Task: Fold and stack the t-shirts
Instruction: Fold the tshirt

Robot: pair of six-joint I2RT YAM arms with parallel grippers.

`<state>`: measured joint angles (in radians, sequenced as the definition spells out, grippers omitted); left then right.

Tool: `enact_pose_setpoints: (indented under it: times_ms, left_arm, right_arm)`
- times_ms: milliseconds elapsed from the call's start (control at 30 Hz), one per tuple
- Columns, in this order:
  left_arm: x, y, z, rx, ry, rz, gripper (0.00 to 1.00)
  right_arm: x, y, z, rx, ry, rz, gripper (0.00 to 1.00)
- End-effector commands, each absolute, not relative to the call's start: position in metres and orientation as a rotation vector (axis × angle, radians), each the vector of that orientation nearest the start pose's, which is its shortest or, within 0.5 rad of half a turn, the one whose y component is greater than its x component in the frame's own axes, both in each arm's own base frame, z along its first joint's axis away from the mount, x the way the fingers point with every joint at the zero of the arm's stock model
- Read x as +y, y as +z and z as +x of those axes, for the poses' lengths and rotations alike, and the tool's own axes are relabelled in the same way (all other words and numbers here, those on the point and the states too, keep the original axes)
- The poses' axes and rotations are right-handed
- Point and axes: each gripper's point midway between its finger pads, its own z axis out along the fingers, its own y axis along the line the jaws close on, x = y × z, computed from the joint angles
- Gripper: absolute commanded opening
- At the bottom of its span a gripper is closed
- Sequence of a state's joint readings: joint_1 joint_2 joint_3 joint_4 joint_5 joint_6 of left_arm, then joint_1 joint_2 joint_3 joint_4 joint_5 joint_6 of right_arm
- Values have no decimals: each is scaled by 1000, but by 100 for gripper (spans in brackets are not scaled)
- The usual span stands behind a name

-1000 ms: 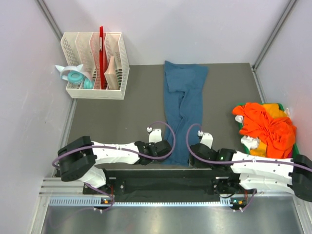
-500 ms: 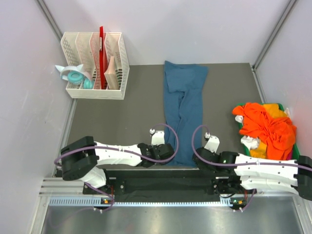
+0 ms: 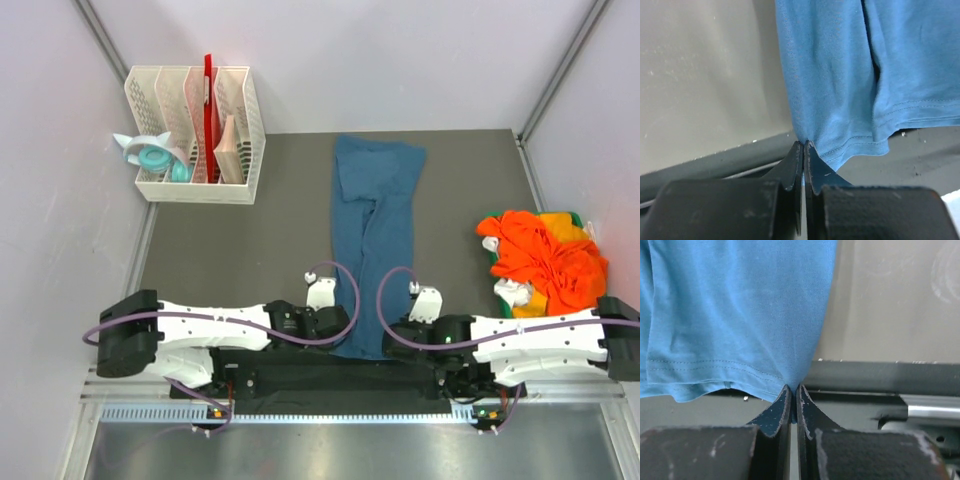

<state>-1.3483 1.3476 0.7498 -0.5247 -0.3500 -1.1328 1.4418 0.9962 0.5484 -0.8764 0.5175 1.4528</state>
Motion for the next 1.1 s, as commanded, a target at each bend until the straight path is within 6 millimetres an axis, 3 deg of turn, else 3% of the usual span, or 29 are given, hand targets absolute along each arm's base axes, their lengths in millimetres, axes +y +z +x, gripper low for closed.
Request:
enact_pose_setpoints:
  times_ms: [0,133,400,467,700,833,900,933,1000,1033,1067]
  left_arm:
    - [-273,58,79,2658,-434,189,0]
    - [-271,72,86,2625,-407,189,0]
    - [-283,166,135,2311,-482,96,0]
    - [-286,182,146,2262,-474,86,0]
    - [-281,184,199,2221,-358,53,0]
    - [-269,181,251,2217,-326,-42,0]
    - [-274,179,272,2215,-316,-22,0]
    - [-271,187,289,2196,-309,-45,0]
    - [-277,175,305,2228,-272,6,0]
    - [-280,185,321,2209,-286,-9,0]
    - [-283,172,329,2233,-245,19,0]
  right_arm:
    - [170,56,75,2554,189,140,0]
    - [168,80,88,2467,219,190,0]
    - [159,162,126,2209,312,286,0]
    - [155,170,140,2181,266,283,0]
    - [147,177,189,2140,200,290,0]
    - [127,178,232,2118,83,328,0]
    - [128,181,252,2115,85,304,0]
    - [116,173,265,2133,18,309,0]
    - [119,174,286,2122,35,330,0]
    - [113,164,297,2145,-11,338,0]
    - [117,171,308,2126,5,346,0]
